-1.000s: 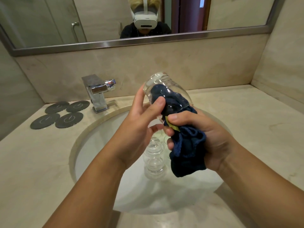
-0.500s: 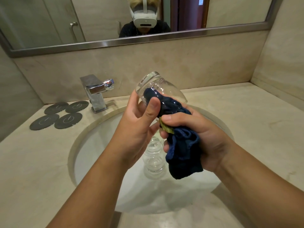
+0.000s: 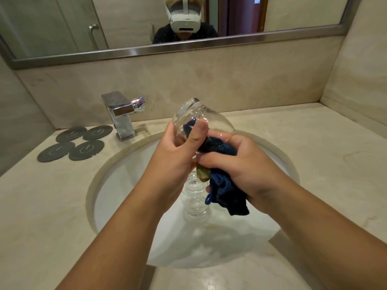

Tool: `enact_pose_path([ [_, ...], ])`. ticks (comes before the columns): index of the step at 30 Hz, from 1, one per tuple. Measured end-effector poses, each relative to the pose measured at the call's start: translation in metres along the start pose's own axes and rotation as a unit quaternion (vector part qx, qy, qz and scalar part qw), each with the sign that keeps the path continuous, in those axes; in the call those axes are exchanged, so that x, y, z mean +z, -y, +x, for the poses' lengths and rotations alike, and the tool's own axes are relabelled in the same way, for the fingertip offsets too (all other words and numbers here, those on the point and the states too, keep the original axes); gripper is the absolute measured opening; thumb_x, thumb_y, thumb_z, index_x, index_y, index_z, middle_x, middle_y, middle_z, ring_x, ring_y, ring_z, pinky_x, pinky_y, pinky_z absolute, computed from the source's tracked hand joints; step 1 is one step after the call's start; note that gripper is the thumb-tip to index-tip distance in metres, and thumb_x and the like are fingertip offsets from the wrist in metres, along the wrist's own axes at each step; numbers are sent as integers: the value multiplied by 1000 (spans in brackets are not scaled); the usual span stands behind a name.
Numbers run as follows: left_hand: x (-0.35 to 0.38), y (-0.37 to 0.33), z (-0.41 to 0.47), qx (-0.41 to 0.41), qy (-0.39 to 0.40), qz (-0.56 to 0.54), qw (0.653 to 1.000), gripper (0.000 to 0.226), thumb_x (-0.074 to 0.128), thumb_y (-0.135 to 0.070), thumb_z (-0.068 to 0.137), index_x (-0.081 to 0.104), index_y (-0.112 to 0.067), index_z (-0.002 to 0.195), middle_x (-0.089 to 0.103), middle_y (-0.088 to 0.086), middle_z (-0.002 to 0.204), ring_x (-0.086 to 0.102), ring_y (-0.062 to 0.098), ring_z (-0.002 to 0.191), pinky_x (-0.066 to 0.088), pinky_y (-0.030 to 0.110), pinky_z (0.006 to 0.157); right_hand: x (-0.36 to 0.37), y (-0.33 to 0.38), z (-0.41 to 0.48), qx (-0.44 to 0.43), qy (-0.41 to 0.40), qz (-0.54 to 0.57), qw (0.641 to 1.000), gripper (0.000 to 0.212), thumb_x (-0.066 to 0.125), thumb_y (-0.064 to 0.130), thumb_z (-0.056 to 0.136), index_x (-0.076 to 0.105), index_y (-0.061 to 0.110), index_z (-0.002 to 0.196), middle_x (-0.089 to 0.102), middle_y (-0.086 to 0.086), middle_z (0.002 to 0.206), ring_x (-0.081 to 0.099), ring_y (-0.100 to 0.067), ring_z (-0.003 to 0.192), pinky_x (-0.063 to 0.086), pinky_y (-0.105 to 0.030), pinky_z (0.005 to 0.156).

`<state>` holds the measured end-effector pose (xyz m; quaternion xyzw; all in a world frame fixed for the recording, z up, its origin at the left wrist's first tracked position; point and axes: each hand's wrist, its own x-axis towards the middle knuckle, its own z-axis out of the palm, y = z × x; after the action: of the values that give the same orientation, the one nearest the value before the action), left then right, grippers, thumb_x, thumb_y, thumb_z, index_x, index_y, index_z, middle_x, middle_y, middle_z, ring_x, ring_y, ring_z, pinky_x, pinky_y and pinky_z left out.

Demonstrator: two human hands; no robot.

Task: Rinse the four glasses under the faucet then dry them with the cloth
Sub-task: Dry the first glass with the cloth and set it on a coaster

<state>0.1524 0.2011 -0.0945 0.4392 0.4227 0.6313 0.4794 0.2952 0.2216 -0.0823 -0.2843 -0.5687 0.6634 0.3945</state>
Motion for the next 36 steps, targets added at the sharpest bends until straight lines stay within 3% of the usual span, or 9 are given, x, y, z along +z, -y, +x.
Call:
enact_pose_path([
  [3,-3,2,1,15,15,-2,1000,68,82,-52,79,59,-17,132,77,9,116,76,23,105,64,33,75,-1,2,0,29,9,62,998,40,70,-5,91,85,32,91,71,-7,72,64,-19,58,56,-30,52],
  [8,-10,2,4,18,43,6,999,86,78,-45,95,32,-30,165,71,4,137,71,22,115,60,32,75,-1,6,-2,52,23,132,990,34,70,2,90,80,25,112,63,-9,66,61,-20,58,55,-31,49],
  [10,-11,3,4,6,48,15,999,81,75,-52,94,34,-36,163,70,7,140,68,30,129,61,49,88,0,5,-2,37,13,97,995,35,70,0,92,81,27,110,68,-8,71,62,-21,59,56,-31,50],
  [14,-3,2,0,-20,12,46,999,65,73,-69,84,56,-32,135,76,6,120,75,27,109,61,38,72,3,-2,-1,-22,3,-15,1000,39,69,-6,93,85,29,96,74,-7,76,64,-22,64,58,-29,58],
  [19,-1,3,0,4,-1,32,999,55,83,-54,85,60,-23,125,73,20,107,77,33,99,63,43,72,1,-2,-2,-3,27,15,1000,30,69,-5,92,82,20,100,66,-9,67,62,-18,60,56,-30,55],
  [22,-4,0,-1,26,26,17,999,76,86,-53,78,58,-21,140,70,24,125,70,41,123,54,64,106,0,4,-4,40,48,110,992,35,73,-1,82,84,28,98,64,-9,67,62,-17,58,56,-31,50],
  [26,-6,-2,0,39,59,9,997,91,79,-40,90,29,-34,166,74,8,133,69,31,129,57,49,100,-1,9,-5,32,68,132,988,39,72,10,71,85,37,96,63,-5,66,62,-16,58,56,-31,50],
  [30,-1,-5,-2,24,51,8,998,80,75,-50,90,38,-41,160,74,-1,135,69,24,130,60,30,83,1,5,-3,-17,52,55,997,46,68,-8,88,85,33,99,71,-3,74,62,-18,58,57,-32,51],
  [36,-1,-4,-1,45,16,49,998,86,86,-59,79,50,-26,150,73,-1,120,70,24,126,54,50,109,0,1,-2,-30,60,22,997,40,67,-10,90,81,19,113,66,-6,69,60,-18,60,56,-30,55],
])
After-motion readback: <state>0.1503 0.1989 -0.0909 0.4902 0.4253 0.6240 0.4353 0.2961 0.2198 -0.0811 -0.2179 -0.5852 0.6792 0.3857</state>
